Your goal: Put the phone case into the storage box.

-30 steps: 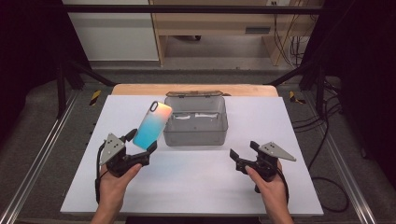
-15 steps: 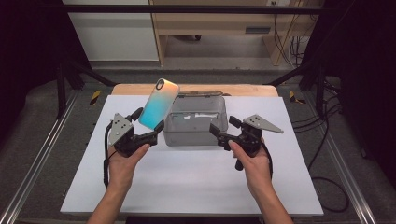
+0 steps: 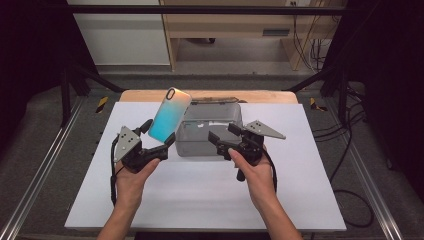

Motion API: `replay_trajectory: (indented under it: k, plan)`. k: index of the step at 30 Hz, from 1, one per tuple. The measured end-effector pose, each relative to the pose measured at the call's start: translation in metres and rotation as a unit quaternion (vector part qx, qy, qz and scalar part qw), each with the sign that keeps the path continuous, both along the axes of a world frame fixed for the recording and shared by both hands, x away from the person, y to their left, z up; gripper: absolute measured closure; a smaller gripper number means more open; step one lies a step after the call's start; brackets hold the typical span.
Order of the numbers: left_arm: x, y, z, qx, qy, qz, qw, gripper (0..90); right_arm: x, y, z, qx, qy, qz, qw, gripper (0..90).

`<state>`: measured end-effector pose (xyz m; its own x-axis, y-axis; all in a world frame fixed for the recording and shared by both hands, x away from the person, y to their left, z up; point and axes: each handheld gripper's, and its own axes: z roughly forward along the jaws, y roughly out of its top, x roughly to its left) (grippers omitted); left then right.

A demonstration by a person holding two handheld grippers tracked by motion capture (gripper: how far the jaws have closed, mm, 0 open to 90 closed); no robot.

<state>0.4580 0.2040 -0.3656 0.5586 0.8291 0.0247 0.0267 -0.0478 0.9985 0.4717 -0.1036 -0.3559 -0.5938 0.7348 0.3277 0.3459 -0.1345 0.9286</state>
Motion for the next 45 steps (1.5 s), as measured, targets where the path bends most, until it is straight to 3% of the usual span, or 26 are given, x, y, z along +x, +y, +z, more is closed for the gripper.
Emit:
replay_trajectory:
  k: [7,15,22,32,42,45]
  plan:
    - [-0.001,0.0,-0.003,-0.004,0.002,-0.005,1.0,17.1,0.006,0.005,0.008,0.009,-0.002,0.012,0.9999,23.7]
    - [-0.005,-0.005,-0.003,-0.001,-0.004,-0.022,0.9998,17.1,0.017,0.018,0.027,0.033,-0.007,0.047,0.9984,39.1]
    - [-0.007,-0.007,-0.003,0.004,-0.007,-0.023,0.9997,17.1,0.035,0.035,0.04,0.053,0.016,0.078,0.9954,47.1]
    - [-0.008,-0.008,-0.004,0.006,-0.01,-0.029,0.9995,17.1,0.05,0.042,0.041,0.081,0.049,0.095,0.991,56.8]
    - [-0.009,-0.012,-0.006,0.012,-0.01,-0.041,0.999,17.1,0.056,0.035,0.042,0.105,0.063,0.104,0.987,68.7]
    - [-0.008,-0.012,-0.007,0.013,-0.009,-0.043,0.9989,17.1,0.056,0.035,0.042,0.101,0.064,0.105,0.9872,69.3]
